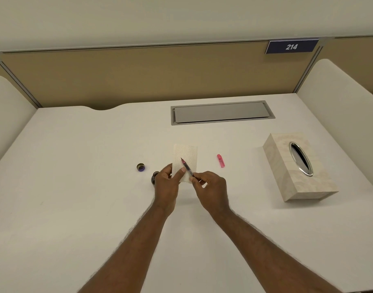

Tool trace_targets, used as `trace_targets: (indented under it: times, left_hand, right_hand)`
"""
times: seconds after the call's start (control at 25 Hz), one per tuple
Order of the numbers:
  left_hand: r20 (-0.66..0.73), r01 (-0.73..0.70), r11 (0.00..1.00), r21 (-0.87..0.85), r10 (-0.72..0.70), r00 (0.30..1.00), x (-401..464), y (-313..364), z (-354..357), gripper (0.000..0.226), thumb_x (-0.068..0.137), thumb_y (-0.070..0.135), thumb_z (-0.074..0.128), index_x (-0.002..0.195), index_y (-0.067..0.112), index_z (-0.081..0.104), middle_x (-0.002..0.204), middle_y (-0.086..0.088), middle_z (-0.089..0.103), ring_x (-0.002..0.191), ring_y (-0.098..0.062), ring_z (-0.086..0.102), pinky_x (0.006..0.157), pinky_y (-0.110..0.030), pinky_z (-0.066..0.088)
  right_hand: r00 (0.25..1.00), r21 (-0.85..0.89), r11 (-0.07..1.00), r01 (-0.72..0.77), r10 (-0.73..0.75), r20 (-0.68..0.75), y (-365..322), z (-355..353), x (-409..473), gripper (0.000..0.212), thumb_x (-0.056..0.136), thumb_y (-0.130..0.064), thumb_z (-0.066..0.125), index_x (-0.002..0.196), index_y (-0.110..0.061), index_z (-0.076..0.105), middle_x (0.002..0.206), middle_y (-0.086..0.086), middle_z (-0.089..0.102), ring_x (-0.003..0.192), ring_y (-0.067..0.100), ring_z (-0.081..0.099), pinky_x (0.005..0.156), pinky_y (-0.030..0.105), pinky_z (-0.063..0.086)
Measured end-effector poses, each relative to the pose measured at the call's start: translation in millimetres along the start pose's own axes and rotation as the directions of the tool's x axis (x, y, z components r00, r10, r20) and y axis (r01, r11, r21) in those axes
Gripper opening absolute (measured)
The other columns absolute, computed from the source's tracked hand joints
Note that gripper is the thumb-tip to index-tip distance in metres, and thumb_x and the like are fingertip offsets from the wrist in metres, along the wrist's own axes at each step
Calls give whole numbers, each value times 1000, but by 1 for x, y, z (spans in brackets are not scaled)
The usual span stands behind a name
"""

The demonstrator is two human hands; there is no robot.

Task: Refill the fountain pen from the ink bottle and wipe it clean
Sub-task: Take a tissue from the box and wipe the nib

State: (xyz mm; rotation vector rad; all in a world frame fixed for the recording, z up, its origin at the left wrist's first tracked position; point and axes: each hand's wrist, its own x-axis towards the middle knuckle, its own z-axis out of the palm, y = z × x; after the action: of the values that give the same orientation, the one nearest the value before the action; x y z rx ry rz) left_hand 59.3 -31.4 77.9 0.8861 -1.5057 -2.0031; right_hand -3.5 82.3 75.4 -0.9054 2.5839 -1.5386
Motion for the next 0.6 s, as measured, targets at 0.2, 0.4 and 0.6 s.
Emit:
trace_targets:
  times: [0.2, 0.4, 0.6]
  left_hand:
    - [56, -1, 997, -74, 5, 998, -3, 3, 4, 20, 95, 7, 56, 108, -4, 68, 95, -10, 73, 92, -21, 65, 83, -31, 52]
    - [63, 130, 936, -328, -116, 991, -6, 10, 7, 31, 102, 17, 39, 100, 4, 67, 89, -4, 74, 92, -19, 64, 90, -37, 49]
    - [177, 29, 984, -174, 3, 984, -6, 6, 0, 24, 100, 7, 47, 100, -1, 70, 90, -7, 74, 90, -18, 67, 88, -30, 52]
  right_hand:
    - [1000, -2, 1000, 17, -17, -2, 3, 0, 0, 10, 81, -14, 69, 89, -12, 74, 76, 4, 73, 66, 19, 63, 61, 38, 55]
    - [999, 7, 999, 33, -33, 3, 3, -4, 1, 12, 81, -13, 70, 91, -8, 74, 77, 6, 74, 66, 18, 64, 61, 35, 55]
    - [999, 58, 998, 29, -31, 41, 0, -7, 0, 7, 81, -14, 68, 82, -13, 75, 69, 4, 72, 63, 19, 61, 57, 31, 50]
